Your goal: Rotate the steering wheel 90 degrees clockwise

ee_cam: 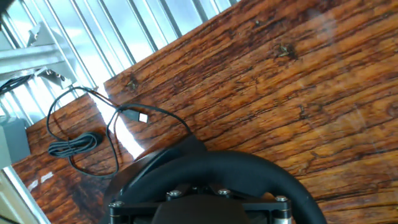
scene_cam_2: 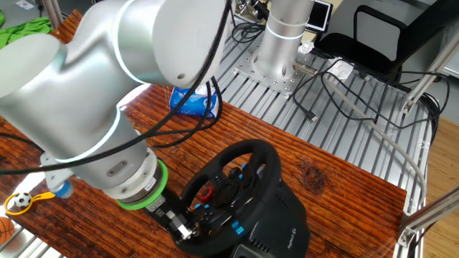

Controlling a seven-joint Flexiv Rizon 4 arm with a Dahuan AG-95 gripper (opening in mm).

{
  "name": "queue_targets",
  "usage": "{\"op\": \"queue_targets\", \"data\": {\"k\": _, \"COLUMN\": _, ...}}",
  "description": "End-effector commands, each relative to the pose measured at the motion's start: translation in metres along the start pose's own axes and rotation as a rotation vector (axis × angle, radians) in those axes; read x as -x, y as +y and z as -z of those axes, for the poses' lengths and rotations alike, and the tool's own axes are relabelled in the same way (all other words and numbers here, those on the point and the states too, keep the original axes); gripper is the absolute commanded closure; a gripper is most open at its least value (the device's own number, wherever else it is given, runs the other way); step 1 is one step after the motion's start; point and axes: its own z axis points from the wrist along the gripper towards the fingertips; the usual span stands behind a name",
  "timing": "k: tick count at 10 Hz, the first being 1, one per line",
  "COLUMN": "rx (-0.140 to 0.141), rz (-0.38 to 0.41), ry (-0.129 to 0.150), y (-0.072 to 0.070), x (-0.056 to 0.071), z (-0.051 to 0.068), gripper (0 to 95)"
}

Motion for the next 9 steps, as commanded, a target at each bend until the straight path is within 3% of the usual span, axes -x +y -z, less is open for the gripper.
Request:
{"op": "queue_targets", "data": {"k": 1, "rx": -0.013, "rz": 0.005, "ry": -0.016, "y": -0.0041, "x": -0.0059, "z": 0.0006, "gripper": 95.0}}
{"op": "queue_targets", "data": {"k": 2, "rx": -0.014, "rz": 0.006, "ry": -0.021, "y": -0.0049, "x": -0.0048, "z": 0.0003, "gripper": 95.0}}
{"op": "queue_targets", "data": {"k": 3, "rx": 0.005, "rz": -0.005, "ry": -0.014, "y": -0.0053, "x": -0.0017, "z": 0.0010, "gripper": 95.0}}
{"op": "queue_targets", "data": {"k": 6, "rx": -0.039, "rz": 0.006, "ry": -0.029, "y": -0.0069, "x": 0.0000, "z": 0.0008, "gripper": 95.0}}
{"op": "queue_targets", "data": {"k": 9, "rx": -0.047, "rz": 0.004, "ry": -0.030, "y": -0.0082, "x": -0.0021, "z": 0.0004, "gripper": 95.0}}
